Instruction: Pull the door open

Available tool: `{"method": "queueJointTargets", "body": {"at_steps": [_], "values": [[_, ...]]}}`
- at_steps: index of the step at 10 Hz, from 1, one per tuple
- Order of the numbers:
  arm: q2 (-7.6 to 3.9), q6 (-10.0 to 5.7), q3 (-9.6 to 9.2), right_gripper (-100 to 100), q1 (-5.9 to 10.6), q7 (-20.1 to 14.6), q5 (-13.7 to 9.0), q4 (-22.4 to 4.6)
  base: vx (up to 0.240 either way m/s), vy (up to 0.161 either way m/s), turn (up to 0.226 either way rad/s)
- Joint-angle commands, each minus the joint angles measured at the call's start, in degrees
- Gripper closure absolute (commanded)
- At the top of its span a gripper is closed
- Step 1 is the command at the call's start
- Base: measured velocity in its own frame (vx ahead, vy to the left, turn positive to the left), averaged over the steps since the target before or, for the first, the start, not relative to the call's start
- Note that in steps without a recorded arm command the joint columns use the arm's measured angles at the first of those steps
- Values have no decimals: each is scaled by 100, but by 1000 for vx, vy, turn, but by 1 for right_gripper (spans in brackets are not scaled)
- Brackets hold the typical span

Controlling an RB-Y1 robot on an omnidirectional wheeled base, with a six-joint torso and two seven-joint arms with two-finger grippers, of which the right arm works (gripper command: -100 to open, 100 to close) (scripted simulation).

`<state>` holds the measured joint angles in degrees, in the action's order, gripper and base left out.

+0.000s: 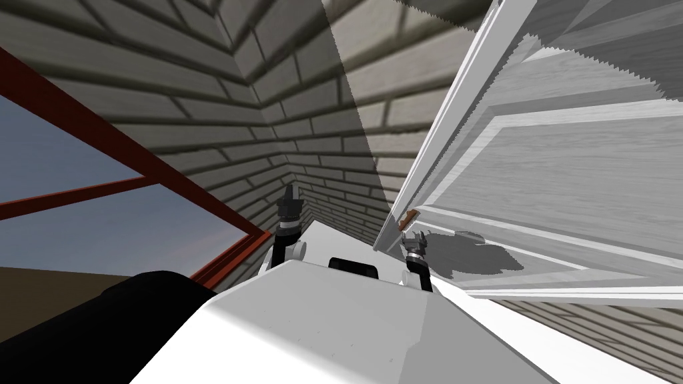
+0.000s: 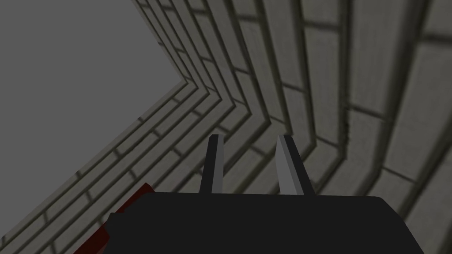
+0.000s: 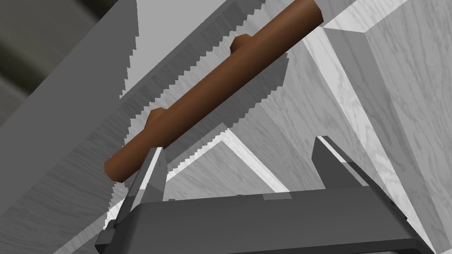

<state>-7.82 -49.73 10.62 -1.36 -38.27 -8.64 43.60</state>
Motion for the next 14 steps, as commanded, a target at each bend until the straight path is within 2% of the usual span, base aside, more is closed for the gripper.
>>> {"method": "queueJointTargets", "body": {"at_steps": [1,2,3,4,6,8,9,14], "values": [[33,50,-32,-100,63,-286,-144,-29,-70,-8,100],[33,50,-32,-100,63,-386,-144,-29,-53,-12,24],[55,84,-52,-100,106,-582,-238,-48,-48,-20,37],[55,84,-52,-100,106,-623,-238,-48,-44,-15,31],[97,149,-90,-100,189,-999,-421,-85,-62,-18,73],[117,179,-109,-100,228,-1297,-506,-102,-53,-20,30],[117,179,-109,-100,228,-1333,-506,-102,-39,-16,24],[189,292,-175,-100,371,-2163,-819,-165,-51,-14,48]]}}
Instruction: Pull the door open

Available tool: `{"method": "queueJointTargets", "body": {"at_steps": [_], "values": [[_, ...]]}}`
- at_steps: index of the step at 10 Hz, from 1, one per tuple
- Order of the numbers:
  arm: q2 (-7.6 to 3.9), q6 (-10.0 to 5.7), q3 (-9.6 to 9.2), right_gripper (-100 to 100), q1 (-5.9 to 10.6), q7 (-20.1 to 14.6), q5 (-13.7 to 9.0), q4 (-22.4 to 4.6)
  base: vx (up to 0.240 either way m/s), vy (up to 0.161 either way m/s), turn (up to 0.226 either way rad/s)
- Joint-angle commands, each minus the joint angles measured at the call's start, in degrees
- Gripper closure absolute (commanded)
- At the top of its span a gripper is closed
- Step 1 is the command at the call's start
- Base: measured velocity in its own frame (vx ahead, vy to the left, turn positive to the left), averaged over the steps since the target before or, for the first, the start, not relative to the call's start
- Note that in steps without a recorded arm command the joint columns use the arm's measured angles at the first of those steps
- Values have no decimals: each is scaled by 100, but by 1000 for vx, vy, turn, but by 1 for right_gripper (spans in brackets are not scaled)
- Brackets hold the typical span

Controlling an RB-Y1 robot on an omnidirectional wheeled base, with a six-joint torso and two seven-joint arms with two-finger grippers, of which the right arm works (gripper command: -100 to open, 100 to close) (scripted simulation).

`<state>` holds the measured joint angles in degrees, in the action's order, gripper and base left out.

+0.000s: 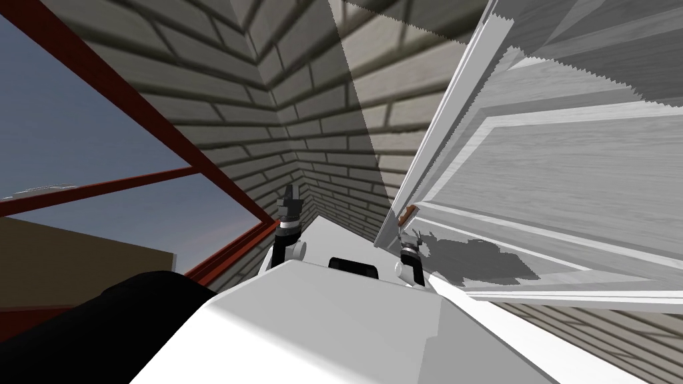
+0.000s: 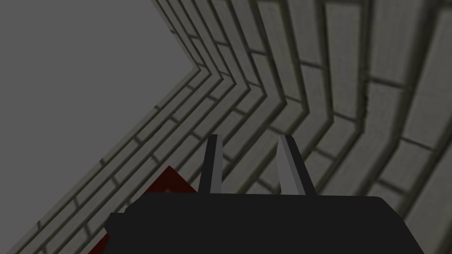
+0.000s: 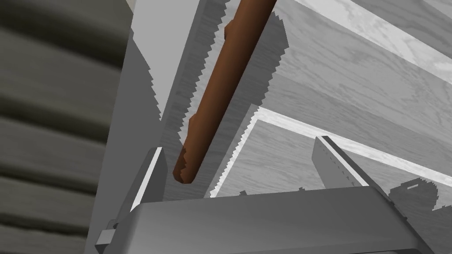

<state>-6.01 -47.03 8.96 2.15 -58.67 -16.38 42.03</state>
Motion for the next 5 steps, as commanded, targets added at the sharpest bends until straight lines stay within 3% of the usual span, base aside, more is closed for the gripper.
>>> {"method": "queueJointTargets", "body": {"at_steps": [1,5], "values": [[8,22,-10,-100,20,-219,-45,-8,-48,-13,22],[54,91,-51,-100,107,-817,-237,-47,-36,-15,35]]}}
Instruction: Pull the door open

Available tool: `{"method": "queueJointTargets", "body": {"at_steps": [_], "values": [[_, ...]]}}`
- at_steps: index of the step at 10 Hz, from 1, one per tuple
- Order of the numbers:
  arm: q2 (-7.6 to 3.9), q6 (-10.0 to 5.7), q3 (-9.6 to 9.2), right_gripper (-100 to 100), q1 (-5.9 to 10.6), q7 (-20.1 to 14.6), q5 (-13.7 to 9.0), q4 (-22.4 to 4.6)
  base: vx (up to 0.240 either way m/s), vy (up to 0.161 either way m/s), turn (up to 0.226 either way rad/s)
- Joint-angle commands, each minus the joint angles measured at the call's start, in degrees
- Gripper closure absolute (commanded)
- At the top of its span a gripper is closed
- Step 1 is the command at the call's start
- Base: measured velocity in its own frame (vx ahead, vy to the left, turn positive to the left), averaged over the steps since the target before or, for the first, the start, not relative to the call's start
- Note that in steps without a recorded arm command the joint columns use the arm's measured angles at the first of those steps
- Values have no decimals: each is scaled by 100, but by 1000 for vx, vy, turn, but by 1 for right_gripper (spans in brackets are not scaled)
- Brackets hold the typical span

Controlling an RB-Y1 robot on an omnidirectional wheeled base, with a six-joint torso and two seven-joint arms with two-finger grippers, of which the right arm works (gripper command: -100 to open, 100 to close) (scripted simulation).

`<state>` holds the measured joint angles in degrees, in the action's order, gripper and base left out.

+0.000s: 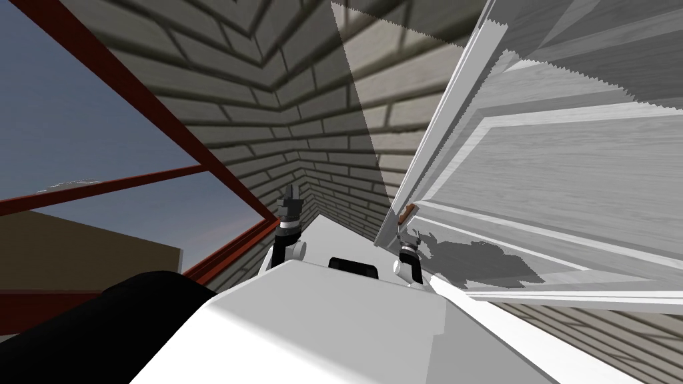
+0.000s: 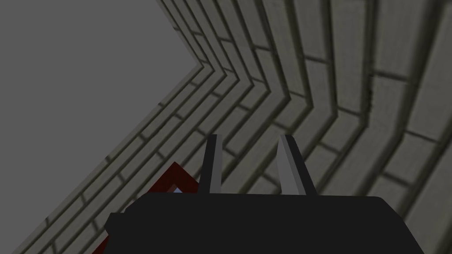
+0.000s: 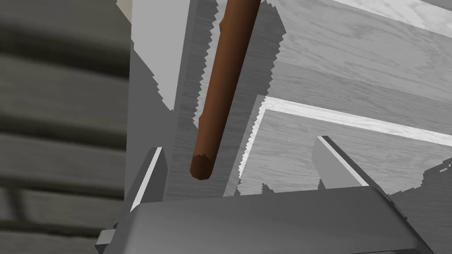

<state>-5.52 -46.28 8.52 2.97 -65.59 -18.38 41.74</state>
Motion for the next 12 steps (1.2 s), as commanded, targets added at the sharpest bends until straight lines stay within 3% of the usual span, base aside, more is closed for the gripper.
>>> {"method": "queueJointTargets", "body": {"at_steps": [1,6,9,10,11,12], "values": [[5,15,-6,-100,25,-172,-37,-18,-37,-12,21],[59,97,-55,-100,129,-1024,-264,-64,-42,-11,34],[76,120,-69,-100,159,-1307,-330,-77,-24,-10,20],[71,109,-66,-100,156,-1233,-314,-83,-8,-5,4],[-65,90,-44,-100,103,-1389,-341,-116,92,-1,91],[-108,83,-37,-100,86,-1431,-349,-126,186,-28,74]]}}
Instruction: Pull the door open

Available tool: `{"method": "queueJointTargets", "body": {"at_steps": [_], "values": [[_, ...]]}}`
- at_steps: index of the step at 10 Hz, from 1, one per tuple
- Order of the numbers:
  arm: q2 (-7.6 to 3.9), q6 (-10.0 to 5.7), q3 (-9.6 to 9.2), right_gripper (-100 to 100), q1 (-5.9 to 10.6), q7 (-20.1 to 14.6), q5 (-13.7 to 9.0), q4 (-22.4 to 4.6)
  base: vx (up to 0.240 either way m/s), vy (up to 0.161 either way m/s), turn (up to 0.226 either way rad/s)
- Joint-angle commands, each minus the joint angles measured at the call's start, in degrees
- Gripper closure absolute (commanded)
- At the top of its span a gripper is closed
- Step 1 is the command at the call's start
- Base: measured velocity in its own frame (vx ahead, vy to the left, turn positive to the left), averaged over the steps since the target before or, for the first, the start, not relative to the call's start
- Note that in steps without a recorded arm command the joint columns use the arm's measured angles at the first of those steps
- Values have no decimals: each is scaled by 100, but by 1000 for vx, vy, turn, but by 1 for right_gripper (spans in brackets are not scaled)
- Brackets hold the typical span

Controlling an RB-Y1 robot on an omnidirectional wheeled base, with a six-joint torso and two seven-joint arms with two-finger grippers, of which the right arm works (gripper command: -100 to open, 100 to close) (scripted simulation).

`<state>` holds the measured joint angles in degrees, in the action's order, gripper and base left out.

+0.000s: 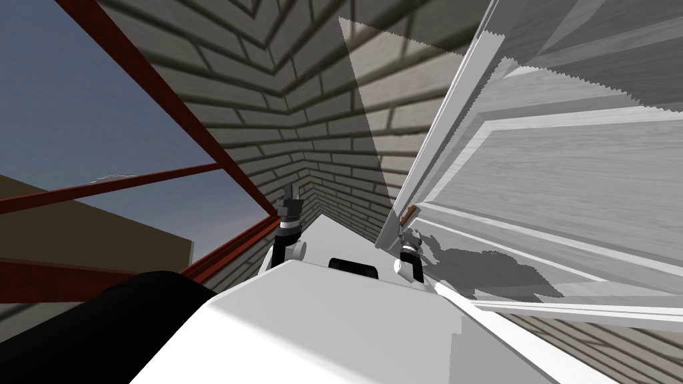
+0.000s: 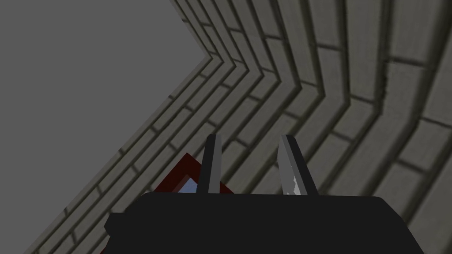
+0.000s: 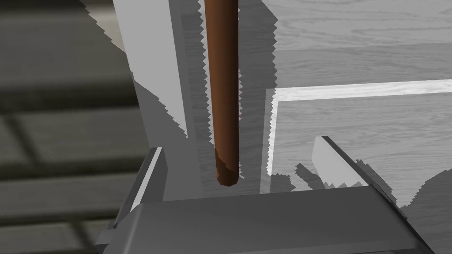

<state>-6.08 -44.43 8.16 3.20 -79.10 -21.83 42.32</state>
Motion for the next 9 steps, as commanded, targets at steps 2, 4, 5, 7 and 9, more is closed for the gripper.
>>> {"method": "queueJointTargets", "body": {"at_steps": [2,4,5,7,9], "values": [[-197,-123,23,-100,5,-222,-30,-218,134,13,52],[-405,-154,57,-100,-78,-427,-68,-267,213,-8,113],[-503,-169,73,-100,-117,-524,-86,-290,226,-26,80],[-587,-182,87,-100,-151,-606,-101,-309,149,-27,49],[-559,-135,83,100,-184,-572,-97,-226,8,4,-2]]}}
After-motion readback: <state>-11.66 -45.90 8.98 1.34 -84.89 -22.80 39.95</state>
